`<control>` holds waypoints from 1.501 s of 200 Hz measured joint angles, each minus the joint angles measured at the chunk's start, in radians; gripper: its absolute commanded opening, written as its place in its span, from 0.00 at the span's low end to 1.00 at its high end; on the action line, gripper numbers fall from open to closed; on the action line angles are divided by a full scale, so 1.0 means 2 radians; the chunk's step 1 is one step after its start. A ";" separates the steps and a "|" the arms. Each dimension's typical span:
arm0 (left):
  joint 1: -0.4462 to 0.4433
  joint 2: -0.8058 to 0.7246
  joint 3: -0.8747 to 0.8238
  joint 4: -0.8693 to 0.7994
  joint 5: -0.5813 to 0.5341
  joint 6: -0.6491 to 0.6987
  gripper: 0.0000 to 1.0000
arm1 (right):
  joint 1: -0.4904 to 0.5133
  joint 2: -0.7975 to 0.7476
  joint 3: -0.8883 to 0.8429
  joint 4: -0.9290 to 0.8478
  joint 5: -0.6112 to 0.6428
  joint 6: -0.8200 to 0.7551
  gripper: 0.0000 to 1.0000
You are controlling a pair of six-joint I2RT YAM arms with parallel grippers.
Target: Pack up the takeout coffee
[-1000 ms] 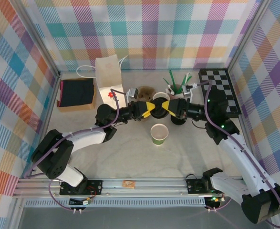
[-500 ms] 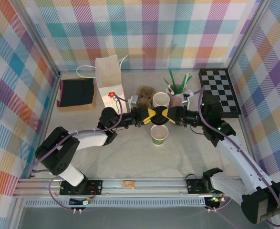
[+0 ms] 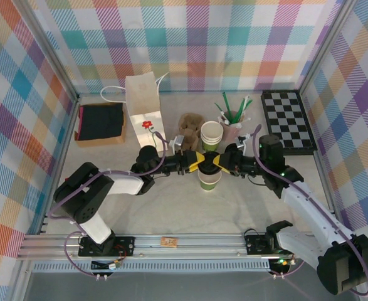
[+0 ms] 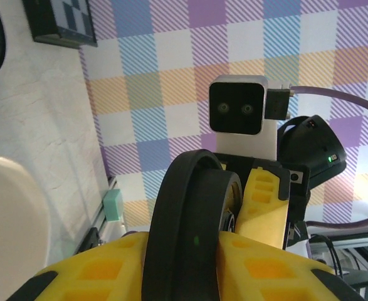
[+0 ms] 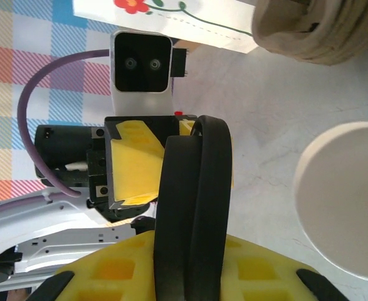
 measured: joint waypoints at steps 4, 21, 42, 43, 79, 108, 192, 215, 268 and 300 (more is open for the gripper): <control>0.000 0.002 -0.001 0.000 0.000 0.001 0.31 | 0.000 0.001 -0.002 0.000 0.001 -0.001 0.22; -0.001 0.009 -0.005 -0.001 0.000 0.005 0.31 | 0.000 0.006 -0.010 -0.001 0.004 -0.007 0.22; -0.001 0.014 -0.009 -0.002 0.000 0.012 0.31 | 0.000 0.012 -0.016 -0.001 0.006 -0.014 0.22; -0.001 0.015 -0.009 -0.002 0.000 0.012 0.31 | 0.000 0.012 -0.016 -0.001 0.006 -0.014 0.23; -0.001 0.016 -0.010 -0.014 0.000 0.026 0.31 | 0.000 0.020 -0.019 -0.008 0.013 -0.028 0.26; -0.001 0.016 -0.013 -0.028 0.000 0.037 0.31 | 0.000 0.027 -0.029 -0.011 0.017 -0.039 0.28; 0.000 0.022 -0.014 -0.053 -0.002 0.061 0.31 | 0.000 0.045 -0.038 -0.020 0.032 -0.052 0.30; 0.000 0.022 -0.015 -0.069 -0.002 0.074 0.31 | 0.000 0.052 -0.038 -0.025 0.037 -0.056 0.30; 0.000 0.019 -0.012 -0.090 -0.002 0.103 0.32 | 0.000 0.056 -0.038 -0.034 0.047 -0.066 0.30; 0.000 0.017 -0.005 -0.108 -0.001 0.116 0.34 | 0.000 0.056 -0.038 -0.038 0.056 -0.068 0.30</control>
